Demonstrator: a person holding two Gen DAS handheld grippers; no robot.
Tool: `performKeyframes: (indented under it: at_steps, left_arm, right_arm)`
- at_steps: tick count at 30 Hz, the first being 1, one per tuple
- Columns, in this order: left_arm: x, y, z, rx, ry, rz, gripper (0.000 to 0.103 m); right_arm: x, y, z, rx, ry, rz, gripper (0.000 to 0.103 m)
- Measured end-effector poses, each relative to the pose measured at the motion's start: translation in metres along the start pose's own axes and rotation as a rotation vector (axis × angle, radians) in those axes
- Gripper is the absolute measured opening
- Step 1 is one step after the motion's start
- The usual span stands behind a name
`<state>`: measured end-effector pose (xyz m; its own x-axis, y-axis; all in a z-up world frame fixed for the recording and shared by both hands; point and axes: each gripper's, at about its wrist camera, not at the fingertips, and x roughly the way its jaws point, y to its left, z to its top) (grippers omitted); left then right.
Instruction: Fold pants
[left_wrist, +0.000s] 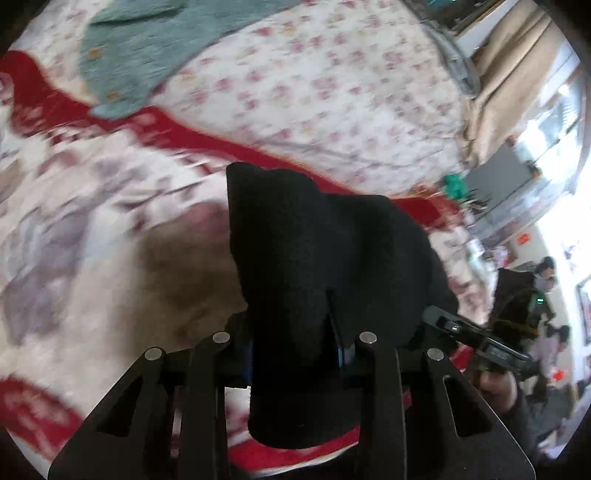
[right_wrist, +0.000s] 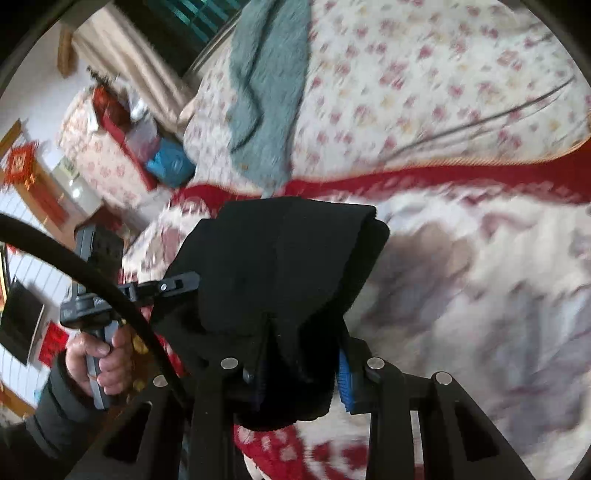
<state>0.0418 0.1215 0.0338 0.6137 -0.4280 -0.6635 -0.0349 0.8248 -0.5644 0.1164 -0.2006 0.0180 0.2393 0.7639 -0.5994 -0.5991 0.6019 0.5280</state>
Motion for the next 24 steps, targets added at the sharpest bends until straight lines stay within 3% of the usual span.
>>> performKeyframes:
  at_steps: [5, 9, 10, 11, 12, 14, 16, 20, 23, 24]
  left_arm:
    - [0.056, -0.044, 0.015, 0.023, 0.059, -0.039, 0.030]
    - [0.100, -0.037, -0.001, -0.005, 0.120, 0.004, 0.030]
    - [0.115, -0.027, -0.008, -0.034, 0.152, 0.037, 0.041]
    - [0.125, -0.017, -0.014, -0.065, 0.149, 0.039, 0.046]
    - [0.124, -0.012, -0.016, -0.082, 0.119, 0.006, 0.047]
    - [0.120, -0.009, -0.018, -0.092, 0.113, -0.024, 0.049]
    - [0.116, -0.012, -0.016, -0.080, 0.131, -0.012, 0.056]
    - [0.082, -0.036, -0.012, 0.025, 0.069, 0.079, 0.066]
    - [0.053, -0.066, -0.018, 0.133, 0.017, 0.168, 0.070]
    - [0.044, -0.075, -0.024, 0.160, -0.001, 0.198, 0.076]
  right_arm:
    - [-0.042, -0.045, 0.027, 0.034, 0.014, -0.086, 0.029]
    - [-0.030, -0.093, 0.012, 0.096, 0.085, -0.115, 0.030]
    - [-0.023, -0.104, 0.002, 0.107, 0.115, -0.121, 0.034]
    - [-0.009, -0.116, -0.008, 0.123, 0.146, -0.125, 0.040]
    - [-0.008, -0.126, -0.017, 0.137, 0.080, -0.082, 0.050]
    - [-0.012, -0.143, -0.024, 0.238, 0.026, -0.008, 0.052]
    - [-0.018, -0.144, -0.023, 0.266, 0.015, 0.007, 0.053]
    - [-0.046, -0.123, -0.028, 0.213, -0.046, -0.042, 0.053]
    - [-0.077, -0.089, -0.036, 0.112, -0.133, -0.068, 0.053]
    - [-0.088, -0.074, -0.042, 0.057, -0.157, -0.087, 0.053]
